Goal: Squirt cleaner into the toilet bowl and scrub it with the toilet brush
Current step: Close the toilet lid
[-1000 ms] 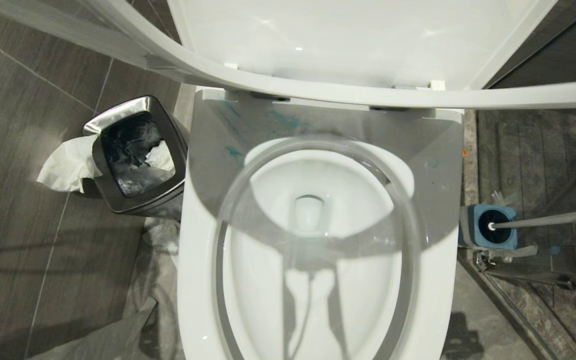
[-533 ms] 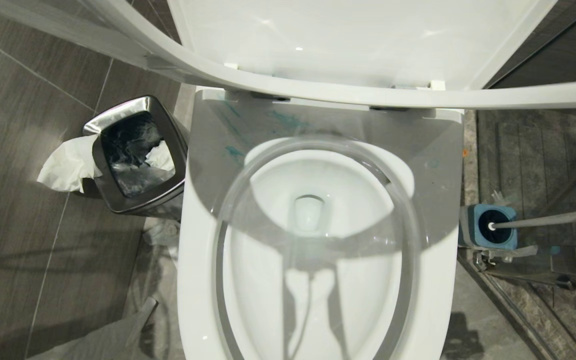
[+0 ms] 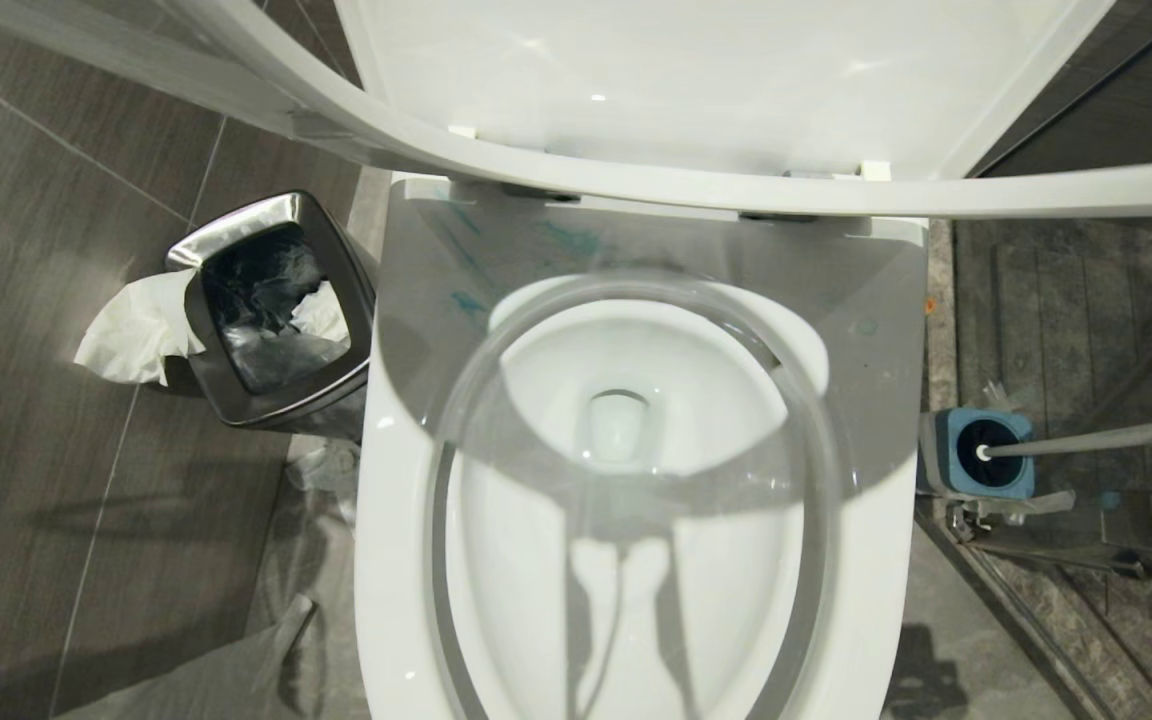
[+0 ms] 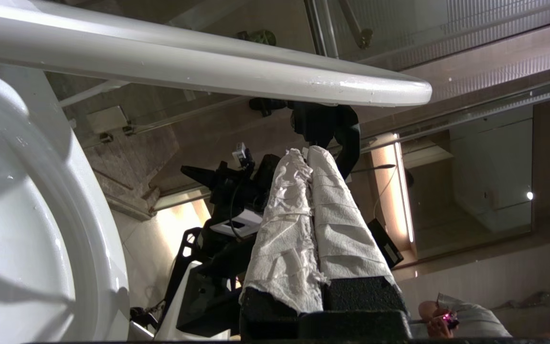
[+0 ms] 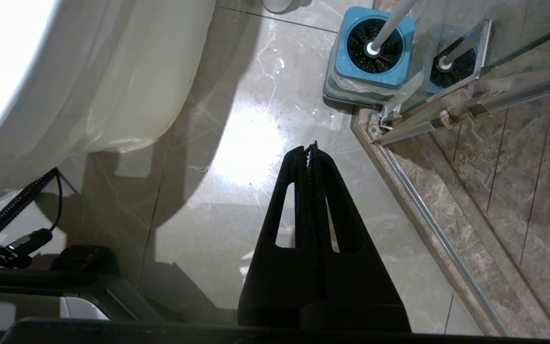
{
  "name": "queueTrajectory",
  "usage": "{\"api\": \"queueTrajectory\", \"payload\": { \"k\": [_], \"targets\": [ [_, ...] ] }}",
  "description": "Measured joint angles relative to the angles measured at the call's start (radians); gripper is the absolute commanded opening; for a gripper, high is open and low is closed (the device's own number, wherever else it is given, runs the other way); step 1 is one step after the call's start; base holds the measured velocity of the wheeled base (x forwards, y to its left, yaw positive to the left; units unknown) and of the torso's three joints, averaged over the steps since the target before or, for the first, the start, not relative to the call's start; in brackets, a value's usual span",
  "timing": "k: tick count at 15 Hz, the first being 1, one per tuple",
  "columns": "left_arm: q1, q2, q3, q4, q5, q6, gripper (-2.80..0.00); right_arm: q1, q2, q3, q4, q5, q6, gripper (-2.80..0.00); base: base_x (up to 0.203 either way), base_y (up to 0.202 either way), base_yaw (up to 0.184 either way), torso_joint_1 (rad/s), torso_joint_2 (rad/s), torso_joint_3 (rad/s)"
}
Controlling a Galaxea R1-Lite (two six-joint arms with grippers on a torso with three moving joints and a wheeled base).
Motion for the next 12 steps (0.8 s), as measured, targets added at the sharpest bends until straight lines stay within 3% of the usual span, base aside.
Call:
{"api": "queueTrajectory", "payload": {
  "k": [6,12],
  "targets": [
    [-0.039,0.005,0.020,0.000,-0.122,0.041,-2.80,0.000,0.000,0.000,0.000,0.000,0.000,-2.80,0.000,0.000,0.000,0.000,0.00,0.000],
    [-0.032,0.089,-0.075,0.000,-0.129,0.045,-2.80,0.000,0.000,0.000,0.000,0.000,0.000,-2.80,0.000,0.000,0.000,0.000,0.00,0.000]
  ]
}}
